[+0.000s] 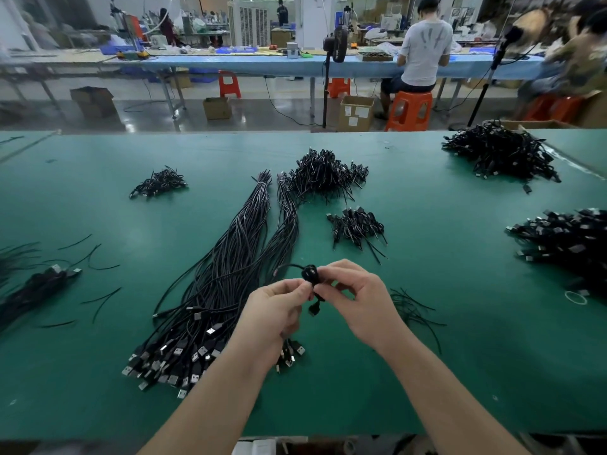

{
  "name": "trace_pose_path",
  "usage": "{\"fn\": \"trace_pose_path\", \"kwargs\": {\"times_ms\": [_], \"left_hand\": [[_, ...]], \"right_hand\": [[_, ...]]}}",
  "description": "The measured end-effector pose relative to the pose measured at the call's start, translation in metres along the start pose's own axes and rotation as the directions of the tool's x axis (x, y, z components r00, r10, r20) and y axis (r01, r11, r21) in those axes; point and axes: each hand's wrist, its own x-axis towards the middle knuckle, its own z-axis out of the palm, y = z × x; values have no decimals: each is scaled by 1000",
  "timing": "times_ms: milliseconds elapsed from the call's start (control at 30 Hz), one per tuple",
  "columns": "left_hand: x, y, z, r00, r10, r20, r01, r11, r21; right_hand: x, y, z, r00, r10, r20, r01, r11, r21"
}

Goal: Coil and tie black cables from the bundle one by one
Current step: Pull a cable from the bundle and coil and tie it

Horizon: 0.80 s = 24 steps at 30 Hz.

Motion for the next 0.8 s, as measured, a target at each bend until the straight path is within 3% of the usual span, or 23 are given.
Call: {"fn": "trace_pose_path", "kwargs": {"times_ms": [67, 133, 233, 300, 367, 433, 467, 533, 667, 733, 800], "left_hand": [[0, 0, -3, 999, 41, 15, -42, 994, 102], [-1, -1, -3, 980, 197, -18, -186, 948, 258], [1, -1, -2, 884, 463, -59, -382, 791, 479], [0, -1, -2, 771, 636, -36, -491, 630, 601], [-3, -1, -1, 609, 787, 102, -614, 387, 688], [-5, -6, -1, 484, 837, 257, -690, 184, 700], [-5, -8, -1, 460, 838, 295, -698, 136, 703], [-4, -10, -2, 462, 836, 296, -689, 129, 713], [-5, -9, 1, 526, 808, 264, -676, 209, 707], [-5, -9, 2, 587, 780, 216, -656, 302, 692], [-5, -10, 4, 716, 689, 112, -580, 498, 645]], "right_hand": [[0, 1, -2, 999, 37, 28, -37, 999, -1], [0, 3, -3, 996, 75, 41, -75, 997, -2], [0, 0, -1, 983, 178, -43, -179, 983, -29], [0, -3, 0, 915, 400, -46, -395, 915, 87], [1, -9, -1, 783, 604, 151, -621, 745, 244], [1, -11, -3, 714, 604, 353, -700, 611, 370], [2, -11, -4, 726, 570, 385, -688, 593, 418], [4, -11, -4, 768, 536, 351, -639, 610, 469], [3, -10, -6, 827, 510, 236, -558, 697, 450], [1, -10, -9, 872, 438, 218, -490, 773, 403], [0, -12, -11, 920, 348, 181, -389, 870, 302]]}}
